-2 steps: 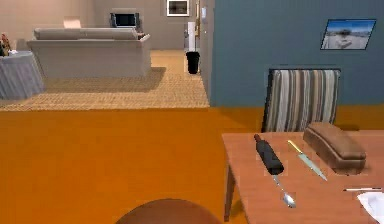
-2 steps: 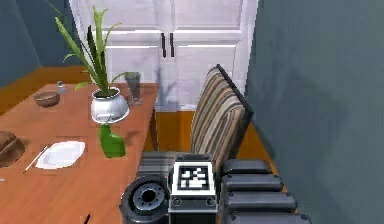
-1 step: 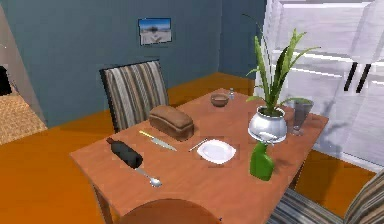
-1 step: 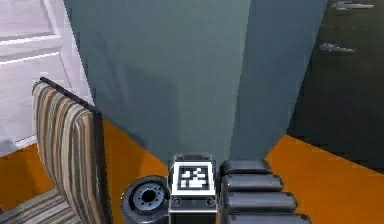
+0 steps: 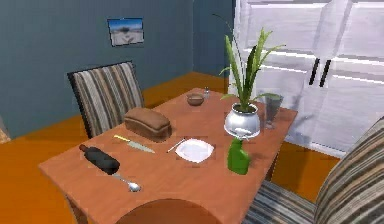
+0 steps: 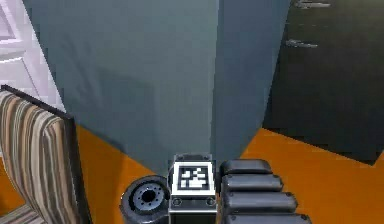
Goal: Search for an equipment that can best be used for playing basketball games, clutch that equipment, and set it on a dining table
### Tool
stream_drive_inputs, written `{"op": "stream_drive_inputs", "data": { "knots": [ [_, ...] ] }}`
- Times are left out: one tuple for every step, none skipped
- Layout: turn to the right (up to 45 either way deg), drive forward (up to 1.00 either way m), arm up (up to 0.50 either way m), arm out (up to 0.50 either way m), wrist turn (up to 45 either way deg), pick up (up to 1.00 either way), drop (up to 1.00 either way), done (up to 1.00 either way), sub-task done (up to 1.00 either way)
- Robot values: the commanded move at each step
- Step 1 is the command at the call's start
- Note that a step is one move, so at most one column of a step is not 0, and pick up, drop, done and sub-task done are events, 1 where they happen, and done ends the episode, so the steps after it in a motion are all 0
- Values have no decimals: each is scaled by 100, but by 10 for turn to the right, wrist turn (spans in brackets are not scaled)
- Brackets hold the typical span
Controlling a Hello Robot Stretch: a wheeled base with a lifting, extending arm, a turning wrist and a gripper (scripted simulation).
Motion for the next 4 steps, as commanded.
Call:
{"op": "stream_drive_inputs", "data": {
  "knots": [
    [-450,0,0,0,0,0,0,0,0],
    [-60,0,0,0,0,0,0,0,0],
    [450,0,0,0,0,0,0,0,0],
    [60,0,0,0,0,0,0,0,0]
  ]
}}
